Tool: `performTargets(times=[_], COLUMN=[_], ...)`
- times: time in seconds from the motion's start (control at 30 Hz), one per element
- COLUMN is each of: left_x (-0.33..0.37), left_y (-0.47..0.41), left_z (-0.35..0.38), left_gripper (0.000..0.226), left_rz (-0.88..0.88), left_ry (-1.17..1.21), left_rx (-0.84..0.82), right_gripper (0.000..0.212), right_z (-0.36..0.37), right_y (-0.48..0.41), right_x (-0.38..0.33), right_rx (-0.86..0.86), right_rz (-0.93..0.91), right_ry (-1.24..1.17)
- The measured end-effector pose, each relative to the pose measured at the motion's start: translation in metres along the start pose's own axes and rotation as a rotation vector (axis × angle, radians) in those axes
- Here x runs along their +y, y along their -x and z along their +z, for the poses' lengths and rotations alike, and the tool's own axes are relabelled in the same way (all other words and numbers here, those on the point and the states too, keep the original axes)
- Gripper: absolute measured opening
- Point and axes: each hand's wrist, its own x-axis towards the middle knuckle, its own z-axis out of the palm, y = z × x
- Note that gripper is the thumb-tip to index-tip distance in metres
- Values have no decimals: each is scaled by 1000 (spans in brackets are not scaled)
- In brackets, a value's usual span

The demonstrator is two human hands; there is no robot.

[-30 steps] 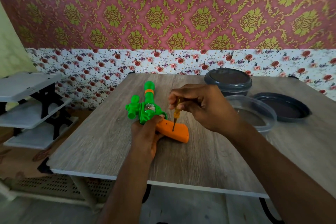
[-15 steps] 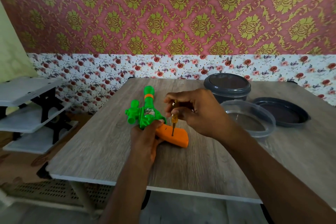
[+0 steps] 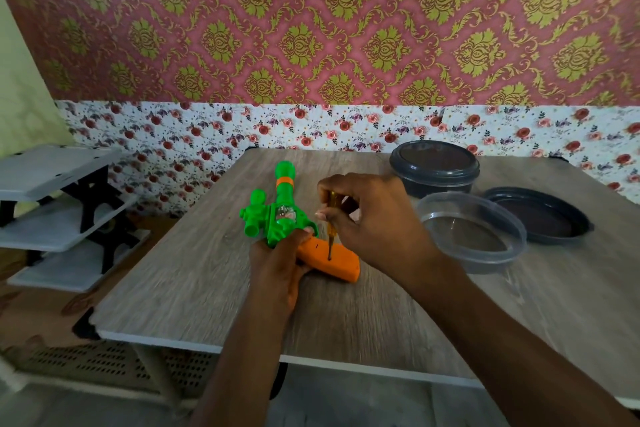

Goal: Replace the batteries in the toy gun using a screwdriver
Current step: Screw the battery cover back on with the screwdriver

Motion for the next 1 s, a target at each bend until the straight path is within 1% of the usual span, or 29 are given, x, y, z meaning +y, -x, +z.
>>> performTargets(times=[0.1,0.23,0.3,0.37,0.4,0.47,0.53,0.6,0.73,0.83,1.0], left_x=[2,4,5,5,5,5,6,7,7,6,5], left_y=[0,2,2,1,1,1,3,3,1,0,-3], left_z=[1,3,3,2,3,3,4,4,4,4,6], left_gripper=[41,40,41,42,41,41,38,33,29,35,28], left_rz=[-3,-8,-11,-15,-18,-20,-18,-17,-26,-38,-37], left_ry=[-6,-5,-6,-17,-19,-24,-22,-21,-26,-20,-35], left_rx=[9,5,6,14,16,19,12,7,7,21,49], right_gripper=[9,21,22,20,16,11,22,27,22,18,23], right_z=[1,-4,-6,-8,-8,-12,-16,-16,-9,-2,6], right_y=[-1,-3,-2,-1,-1,0,-1,-2,-5,-3,4], right_x=[-1,7,10,14,16,17,17,16,13,13,15], right_rx=[-24,5,-5,-56,-107,-233,-304,-336,-279,-212,-84], right_rz=[27,136,140,117,116,167,211,221,217,234,301], right_ry=[26,23,22,-2,-46,-228,-359,-383,-293,-211,-67])
